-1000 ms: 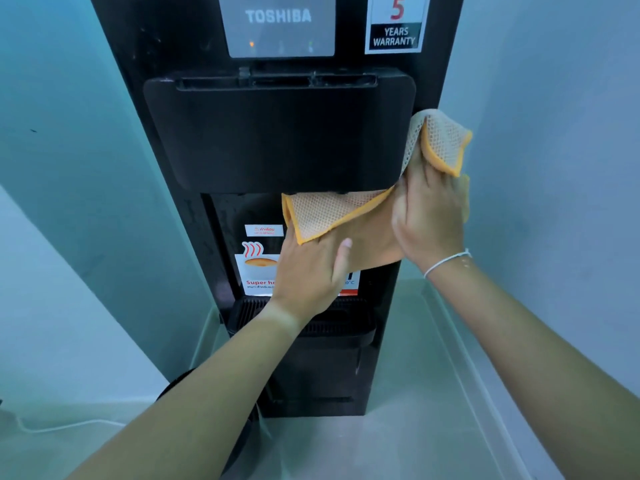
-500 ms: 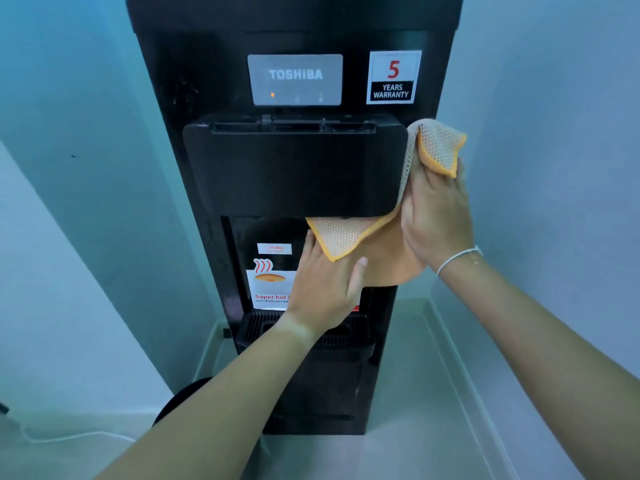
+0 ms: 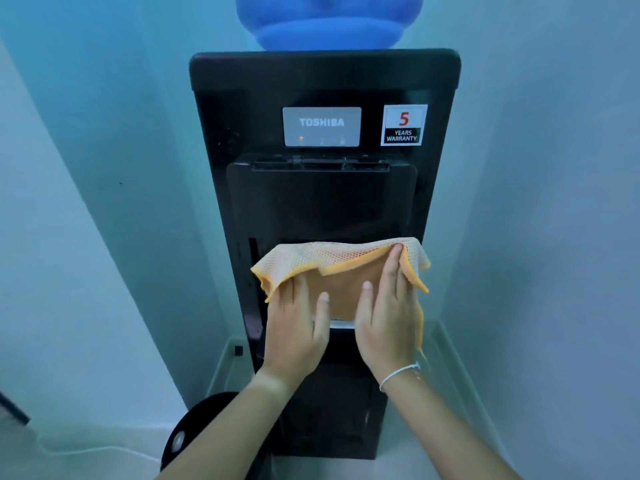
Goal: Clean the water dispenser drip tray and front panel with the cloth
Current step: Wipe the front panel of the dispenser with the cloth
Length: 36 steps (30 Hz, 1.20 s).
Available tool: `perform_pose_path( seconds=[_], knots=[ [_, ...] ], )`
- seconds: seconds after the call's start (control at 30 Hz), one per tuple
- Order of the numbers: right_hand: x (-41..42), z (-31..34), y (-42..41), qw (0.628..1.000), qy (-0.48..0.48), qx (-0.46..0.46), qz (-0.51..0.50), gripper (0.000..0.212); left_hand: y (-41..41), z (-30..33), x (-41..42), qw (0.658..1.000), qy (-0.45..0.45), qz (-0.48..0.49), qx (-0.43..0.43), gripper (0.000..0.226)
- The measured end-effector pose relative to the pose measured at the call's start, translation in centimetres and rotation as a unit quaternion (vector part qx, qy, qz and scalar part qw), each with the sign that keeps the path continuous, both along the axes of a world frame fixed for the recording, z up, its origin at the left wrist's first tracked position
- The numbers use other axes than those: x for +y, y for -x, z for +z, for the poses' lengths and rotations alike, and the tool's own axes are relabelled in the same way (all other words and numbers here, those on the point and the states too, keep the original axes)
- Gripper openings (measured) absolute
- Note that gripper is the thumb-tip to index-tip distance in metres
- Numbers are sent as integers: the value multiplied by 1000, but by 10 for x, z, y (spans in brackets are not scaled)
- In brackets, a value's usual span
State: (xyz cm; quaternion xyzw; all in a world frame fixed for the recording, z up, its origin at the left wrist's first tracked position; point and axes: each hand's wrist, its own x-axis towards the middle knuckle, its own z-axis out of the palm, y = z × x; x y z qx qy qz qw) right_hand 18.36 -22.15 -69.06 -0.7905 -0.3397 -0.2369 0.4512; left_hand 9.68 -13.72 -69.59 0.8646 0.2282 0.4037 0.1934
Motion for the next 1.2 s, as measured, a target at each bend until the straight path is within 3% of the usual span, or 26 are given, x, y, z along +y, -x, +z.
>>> perform_pose_path(
  seconds=[0.13,0.37,0.5,0.73,0.87,0.93,1.07,1.2],
  knots=[
    [-3,31,2,1000,-14,-8,-18,64,8,20,-7,1000,-16,8,-22,50],
    [2,123,-38,999,30,0,-44,61,-14,118,3,987,-144,61,-26,50],
    [9,153,-48,991,114,48,-58,60,-32,143,8,988,-122,90,5,54],
    [44,181,-5,966,248,-64,-34,62,-18,172,49,984,-61,152,68,58],
    [79,182,14,954,275,-116,16,60,2,174,87,996,-5,85,23,54],
    [88,182,19,952,276,-132,29,60,14,171,98,1000,-12,13,1,47],
    [79,180,10,951,278,-135,-2,63,22,172,99,990,-65,-116,43,34],
    [63,178,0,964,241,-97,-64,68,18,174,111,995,-75,-67,26,45]
  ],
)
